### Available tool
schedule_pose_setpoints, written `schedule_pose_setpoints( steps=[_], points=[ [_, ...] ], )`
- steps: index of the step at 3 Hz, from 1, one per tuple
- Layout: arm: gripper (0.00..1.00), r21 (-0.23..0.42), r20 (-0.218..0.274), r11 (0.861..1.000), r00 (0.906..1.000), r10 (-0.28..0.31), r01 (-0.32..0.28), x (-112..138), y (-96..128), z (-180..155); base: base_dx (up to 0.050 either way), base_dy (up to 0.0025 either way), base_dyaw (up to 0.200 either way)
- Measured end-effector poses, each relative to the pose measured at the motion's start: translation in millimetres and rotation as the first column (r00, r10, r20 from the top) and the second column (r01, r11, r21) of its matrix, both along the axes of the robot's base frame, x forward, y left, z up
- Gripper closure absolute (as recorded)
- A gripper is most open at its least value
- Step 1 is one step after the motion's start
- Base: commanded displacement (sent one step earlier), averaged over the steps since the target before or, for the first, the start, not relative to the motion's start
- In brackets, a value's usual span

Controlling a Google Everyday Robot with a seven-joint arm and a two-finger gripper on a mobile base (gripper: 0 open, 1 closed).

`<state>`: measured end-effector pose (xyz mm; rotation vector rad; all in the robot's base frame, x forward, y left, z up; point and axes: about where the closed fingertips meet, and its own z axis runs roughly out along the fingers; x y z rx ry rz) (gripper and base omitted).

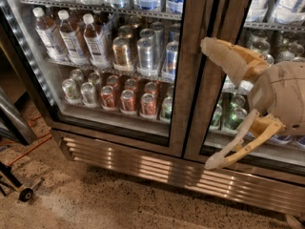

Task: Open left fridge door

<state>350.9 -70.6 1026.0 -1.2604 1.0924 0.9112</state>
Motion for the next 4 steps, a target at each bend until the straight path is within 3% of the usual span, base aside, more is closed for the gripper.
schedule_pose_setpoints(
  steps=[1,2,3,4],
  points=[
    [0.00,0.078,-0.117,0.997,0.9931,0.013,-0.004,9,-6,-13,0.000,0.00000,0.000],
    [0.00,0.076,-0.116,0.997,0.9931,0.013,-0.004,9,-5,-13,0.000,0.00000,0.000],
    [0.00,-0.069,-0.087,0.996,0.9940,-0.067,0.061,12,3,-10,0.000,0.00000,0.000],
    [0.00,-0.101,-0.075,0.993,0.9947,-0.070,0.062,10,7,-11,0.000,0.00000,0.000]
  ],
)
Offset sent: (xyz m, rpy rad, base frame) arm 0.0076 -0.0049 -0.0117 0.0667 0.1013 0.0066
